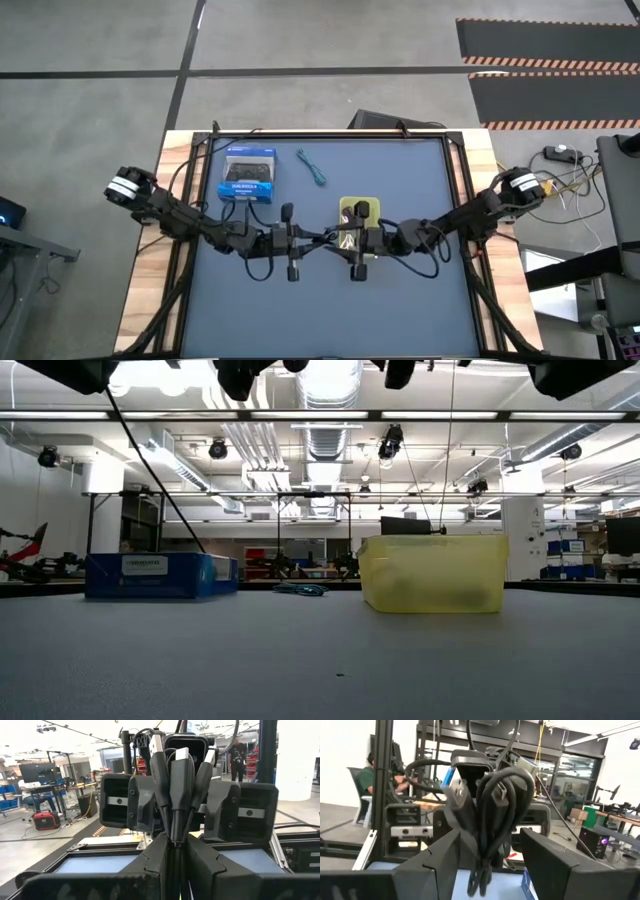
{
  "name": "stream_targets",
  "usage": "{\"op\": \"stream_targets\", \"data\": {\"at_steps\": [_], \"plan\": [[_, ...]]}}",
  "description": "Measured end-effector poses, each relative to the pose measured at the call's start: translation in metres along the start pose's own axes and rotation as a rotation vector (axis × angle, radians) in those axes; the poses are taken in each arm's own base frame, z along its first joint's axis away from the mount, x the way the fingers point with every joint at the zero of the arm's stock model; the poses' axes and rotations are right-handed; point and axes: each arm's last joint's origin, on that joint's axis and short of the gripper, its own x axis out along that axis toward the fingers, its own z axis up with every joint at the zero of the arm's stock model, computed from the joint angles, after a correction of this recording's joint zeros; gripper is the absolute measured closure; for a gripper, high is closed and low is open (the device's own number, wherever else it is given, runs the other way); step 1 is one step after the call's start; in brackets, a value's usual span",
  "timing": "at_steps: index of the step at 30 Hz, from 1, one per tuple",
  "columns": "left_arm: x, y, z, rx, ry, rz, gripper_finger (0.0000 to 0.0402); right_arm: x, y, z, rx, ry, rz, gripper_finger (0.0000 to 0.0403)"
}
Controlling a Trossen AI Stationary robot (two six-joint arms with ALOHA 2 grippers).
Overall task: Pick and place USB-C Cables
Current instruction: Put the black charger cable into the yellow bin
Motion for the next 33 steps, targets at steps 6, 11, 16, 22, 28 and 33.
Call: {"op": "stream_targets", "data": {"at_steps": [6, 11, 16, 22, 28, 33], "plan": [[0.0000, 0.0000, -0.0002, 0.001, 0.002, 0.001, 0.0361, 0.0056, -0.0026, 0.0008, 0.007, -0.007, -0.012, 0.0218], [0.0005, 0.0011, -0.0010, 0.005, 0.007, 0.004, 0.0361, 0.0048, -0.0034, 0.0044, 0.003, -0.017, -0.006, 0.0257], [0.0009, 0.0022, -0.0010, 0.005, 0.008, 0.013, 0.0361, 0.0068, -0.0040, 0.0062, -0.010, -0.016, -0.007, 0.0306], [0.0014, 0.0038, -0.0016, 0.007, 0.010, 0.020, 0.0361, 0.0112, -0.0044, 0.0054, -0.006, -0.007, -0.010, 0.0326], [0.0014, 0.0038, -0.0020, 0.009, 0.014, 0.021, 0.0361, 0.0111, -0.0045, 0.0051, -0.010, 0.003, -0.007, 0.0331], [0.0013, 0.0037, -0.0021, 0.009, 0.015, 0.021, 0.0361, 0.0111, -0.0040, 0.0049, -0.009, 0.001, 0.011, 0.0332]]}}
